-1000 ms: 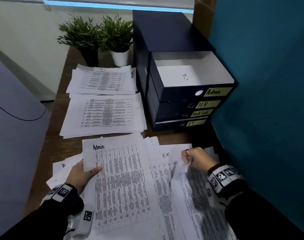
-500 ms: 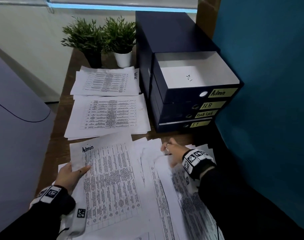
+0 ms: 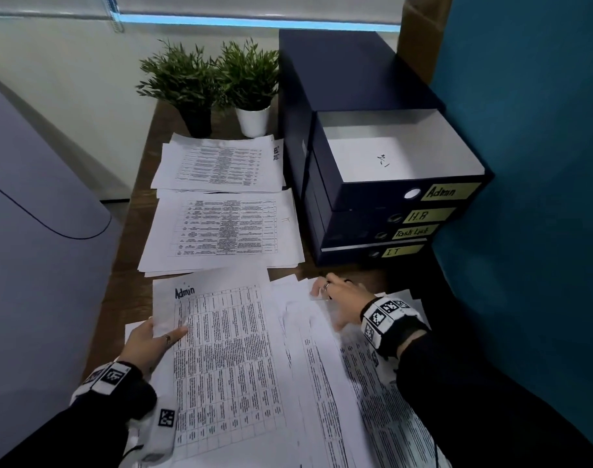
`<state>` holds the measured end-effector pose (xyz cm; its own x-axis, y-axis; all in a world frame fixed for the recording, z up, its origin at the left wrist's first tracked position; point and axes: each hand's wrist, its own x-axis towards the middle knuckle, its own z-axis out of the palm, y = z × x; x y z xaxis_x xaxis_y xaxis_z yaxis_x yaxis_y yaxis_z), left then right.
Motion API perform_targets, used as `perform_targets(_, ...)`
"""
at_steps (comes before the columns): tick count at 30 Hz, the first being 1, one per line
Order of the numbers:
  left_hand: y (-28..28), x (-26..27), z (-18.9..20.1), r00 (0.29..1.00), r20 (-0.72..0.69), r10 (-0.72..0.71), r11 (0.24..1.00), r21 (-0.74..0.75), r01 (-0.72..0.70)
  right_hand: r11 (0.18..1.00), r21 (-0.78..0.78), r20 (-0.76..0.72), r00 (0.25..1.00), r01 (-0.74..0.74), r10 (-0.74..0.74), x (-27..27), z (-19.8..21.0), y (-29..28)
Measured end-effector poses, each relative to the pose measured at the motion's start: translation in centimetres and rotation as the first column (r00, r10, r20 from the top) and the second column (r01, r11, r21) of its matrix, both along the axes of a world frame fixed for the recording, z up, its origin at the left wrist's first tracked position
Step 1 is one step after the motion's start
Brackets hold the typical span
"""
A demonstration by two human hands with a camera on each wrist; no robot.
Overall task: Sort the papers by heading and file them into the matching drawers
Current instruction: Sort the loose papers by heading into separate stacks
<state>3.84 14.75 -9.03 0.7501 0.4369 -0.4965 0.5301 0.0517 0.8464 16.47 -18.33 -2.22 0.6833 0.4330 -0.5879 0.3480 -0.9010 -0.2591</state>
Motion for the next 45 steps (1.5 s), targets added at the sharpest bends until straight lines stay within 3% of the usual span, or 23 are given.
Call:
perform_targets(4, 0.1, 0.1, -0.3, 1.0, 0.0, 0.004, 1.0, -0.014, -0.004, 0.999, -0.017, -0.061, 0.998, -0.036, 0.035, -0.2, 0.1, 0.5)
perform_targets(11, 0.6, 0.1, -0.6, 1.0, -0.003, 0.0, 1.0, -0.016, 0.0, 0.995, -0.02, -0.006, 0.995, -0.102, 0.102, -0.6, -0.1, 1.2)
perform_targets(18, 0.6, 0.0, -0.6, 1.0, -0.012, -0.003, 0.999, -0.045, 0.002, 0.976, -0.133, -0.012, 0.985, -0.17, 0.17, -0.7, -0.1, 1.4)
perform_targets(23, 0.5, -0.1, -0.5, 1.0, 0.005, -0.002, 0.999, -0.04, 0.003, 0.977, -0.038, 0.05, 0.976, -0.211, 0.213, -0.9, 0.2, -0.4)
perform_targets(32, 0.3, -0.1, -0.5, 1.0, 0.014, -0.005, 1.0, -0.011, 0.005, 0.998, -0.028, -0.048, 0.998, 0.047, -0.049, -1.7, 0.9, -6.7)
perform_targets(34, 0.3, -0.2, -0.5, 1.0, 0.016, -0.001, 1.0, -0.003, 0.001, 0.981, 0.066, -0.051, 0.983, 0.181, -0.178, -1.9, 0.7, -6.9)
perform_targets(37, 0.3, -0.3, -0.4, 1.0, 0.02, 0.004, 1.0, -0.012, -0.004, 0.845, 0.325, -0.122, 0.905, 0.425, -0.408, -2.2, -0.1, -6.3)
perform_targets(39, 0.2, -0.3, -0.4, 1.0, 0.026, 0.006, 1.0, -0.017, -0.005, 0.877, 0.256, -0.093, 0.914, 0.406, -0.395, -2.2, -0.7, -5.7)
perform_targets(42, 0.0, -0.4, -0.4, 0.999, 0.033, 0.022, 0.999, -0.034, -0.021, 0.972, 0.09, -0.029, 0.976, 0.218, -0.216, -2.5, -1.6, -4.9)
perform_targets(44, 0.0, -0.5, -0.4, 0.999, 0.033, 0.027, 0.999, -0.044, -0.026, 0.936, 0.203, 0.002, 0.955, 0.289, -0.295, -2.4, -1.8, -4.9)
perform_targets(45, 0.0, -0.5, -0.3, 0.999, 0.028, 0.027, 0.999, -0.04, -0.026, 0.841, 0.332, -0.051, 0.898, 0.428, -0.437, -2.7, -1.5, -5.1)
